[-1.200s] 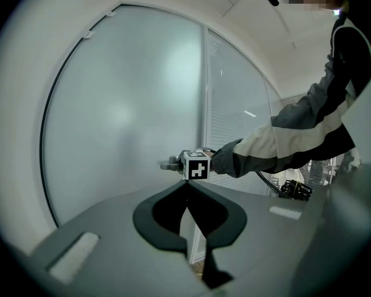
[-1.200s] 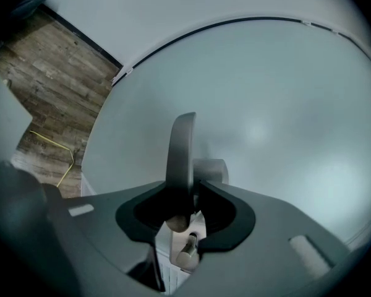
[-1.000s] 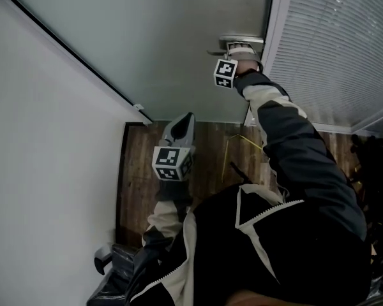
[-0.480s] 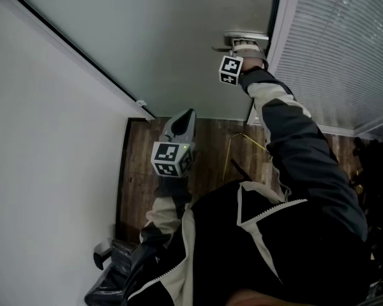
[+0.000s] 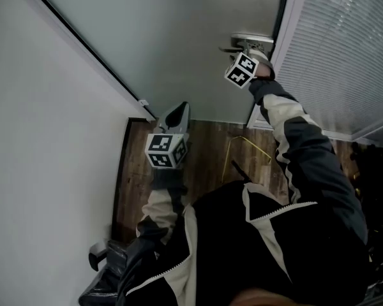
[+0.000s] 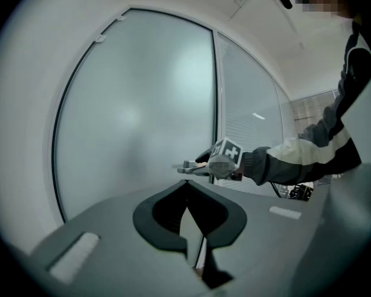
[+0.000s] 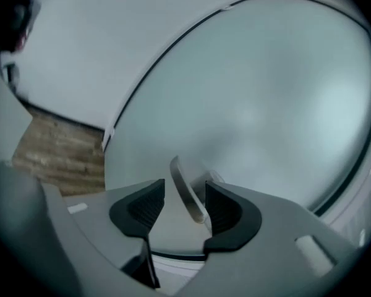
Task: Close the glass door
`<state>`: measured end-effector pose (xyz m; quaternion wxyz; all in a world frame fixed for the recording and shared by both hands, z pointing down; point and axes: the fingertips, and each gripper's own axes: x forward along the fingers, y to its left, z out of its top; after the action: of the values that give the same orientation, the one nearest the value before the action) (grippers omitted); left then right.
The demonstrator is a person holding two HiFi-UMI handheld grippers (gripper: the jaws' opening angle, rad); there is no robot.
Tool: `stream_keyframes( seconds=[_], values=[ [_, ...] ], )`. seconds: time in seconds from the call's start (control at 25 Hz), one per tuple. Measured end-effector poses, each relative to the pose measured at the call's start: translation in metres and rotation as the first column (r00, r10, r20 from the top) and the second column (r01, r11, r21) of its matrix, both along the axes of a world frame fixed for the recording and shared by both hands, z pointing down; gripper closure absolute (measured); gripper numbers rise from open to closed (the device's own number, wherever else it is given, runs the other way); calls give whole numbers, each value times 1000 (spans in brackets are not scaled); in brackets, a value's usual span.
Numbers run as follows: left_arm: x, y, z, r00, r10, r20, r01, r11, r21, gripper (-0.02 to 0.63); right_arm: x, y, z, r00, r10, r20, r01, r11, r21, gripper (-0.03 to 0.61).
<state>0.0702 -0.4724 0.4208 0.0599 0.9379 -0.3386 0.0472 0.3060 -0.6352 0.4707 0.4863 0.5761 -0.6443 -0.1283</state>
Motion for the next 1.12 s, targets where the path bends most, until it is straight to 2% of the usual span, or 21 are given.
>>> stream_keyframes(
  seconds=[0.08,0.16,0.24,0.4,0.56,0.68,0.84,1.12],
  values=[
    [2,-8,-8,1000,13,-28,-13,1000,3,609,-27,29,-21,974,-17,226,6,999,49,383],
    [5,-11,-20,998,31,-56,-30,999,10,609,-58,61,-40,911,-54,408,17,995,96,444],
    [6,-14,-32,996,47,-70,-45,999,25,609,-86,90,-57,833,-90,545,15,990,141,487],
    [10,-16,-51,994,89,-69,-85,995,53,609,-118,137,-83,700,-115,704,-55,975,214,573],
    [17,1,-58,980,193,-47,-191,980,57,610,-136,184,-90,621,-77,780,-149,965,214,574],
    [15,8,-61,970,236,-52,-233,971,51,611,-150,203,-103,625,-73,778,-190,952,242,575],
    [12,22,-50,957,283,-56,-281,959,45,611,-163,221,-90,643,-31,766,-242,940,241,577],
    [2,31,-46,949,316,-11,-314,947,64,611,-174,233,-86,646,17,763,-296,927,230,578]
  ],
)
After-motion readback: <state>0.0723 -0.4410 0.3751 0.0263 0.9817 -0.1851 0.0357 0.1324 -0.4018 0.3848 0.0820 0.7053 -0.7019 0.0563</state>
